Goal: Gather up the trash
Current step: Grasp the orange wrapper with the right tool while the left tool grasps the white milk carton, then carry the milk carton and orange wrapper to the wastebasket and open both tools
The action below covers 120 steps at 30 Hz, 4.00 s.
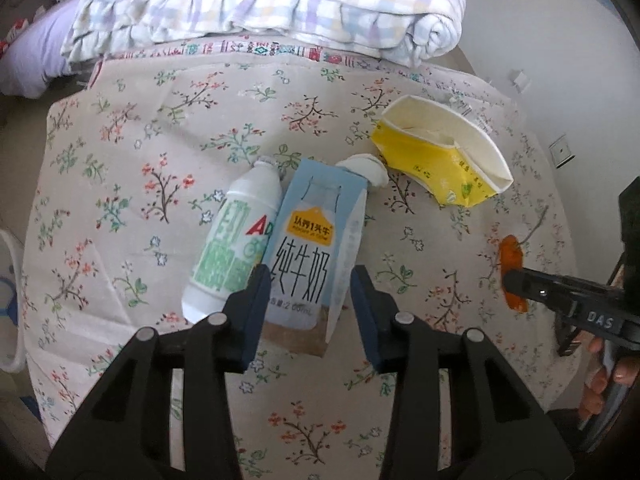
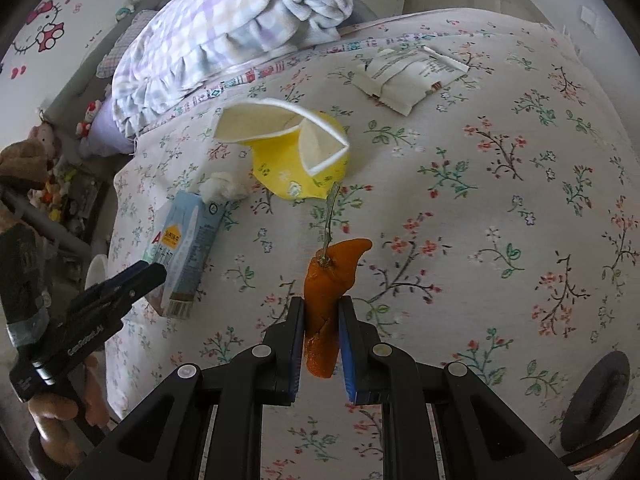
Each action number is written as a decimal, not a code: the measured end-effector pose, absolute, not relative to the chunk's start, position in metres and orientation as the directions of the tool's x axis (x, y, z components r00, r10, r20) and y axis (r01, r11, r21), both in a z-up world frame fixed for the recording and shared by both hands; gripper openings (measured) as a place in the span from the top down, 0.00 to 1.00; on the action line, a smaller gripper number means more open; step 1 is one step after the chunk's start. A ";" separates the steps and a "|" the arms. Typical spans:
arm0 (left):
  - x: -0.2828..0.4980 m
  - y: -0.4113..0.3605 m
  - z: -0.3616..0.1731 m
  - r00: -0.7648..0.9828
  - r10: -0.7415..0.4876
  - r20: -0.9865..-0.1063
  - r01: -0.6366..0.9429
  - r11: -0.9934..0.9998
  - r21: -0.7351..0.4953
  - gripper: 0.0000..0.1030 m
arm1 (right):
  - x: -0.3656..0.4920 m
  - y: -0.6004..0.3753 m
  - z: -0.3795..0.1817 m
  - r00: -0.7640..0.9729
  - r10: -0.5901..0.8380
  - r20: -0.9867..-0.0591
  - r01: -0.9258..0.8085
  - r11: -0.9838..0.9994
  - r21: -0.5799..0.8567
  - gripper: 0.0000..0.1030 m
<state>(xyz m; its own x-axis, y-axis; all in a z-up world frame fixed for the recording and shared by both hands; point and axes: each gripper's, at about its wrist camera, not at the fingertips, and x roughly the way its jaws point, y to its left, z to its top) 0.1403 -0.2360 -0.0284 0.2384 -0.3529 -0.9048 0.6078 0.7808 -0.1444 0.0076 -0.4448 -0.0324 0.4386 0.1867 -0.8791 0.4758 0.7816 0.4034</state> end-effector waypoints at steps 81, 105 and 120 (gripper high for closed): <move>0.212 0.077 -0.004 0.471 -0.205 -0.858 0.096 0.979 -0.182 0.44 | 0.147 -0.212 -0.013 0.419 0.339 -0.842 0.118 0.899 0.421 0.83; 0.211 0.189 -0.014 0.446 0.035 -0.894 -0.202 0.977 -0.062 0.04 | 0.217 -0.079 -0.014 0.361 0.408 -0.839 -0.119 0.912 0.392 0.83; 0.206 0.210 -0.011 0.466 0.061 -0.883 -0.216 0.975 -0.046 0.04 | 0.267 -0.016 -0.017 0.363 0.460 -0.810 -0.151 0.887 0.436 0.76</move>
<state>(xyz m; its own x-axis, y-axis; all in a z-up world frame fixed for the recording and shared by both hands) 0.2058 0.2104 -0.0107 0.4659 0.0614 -0.8827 -0.2159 0.9753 -0.0462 0.2673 -0.0164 -0.0169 0.3634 0.4601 -0.8101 -0.1512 0.8871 0.4361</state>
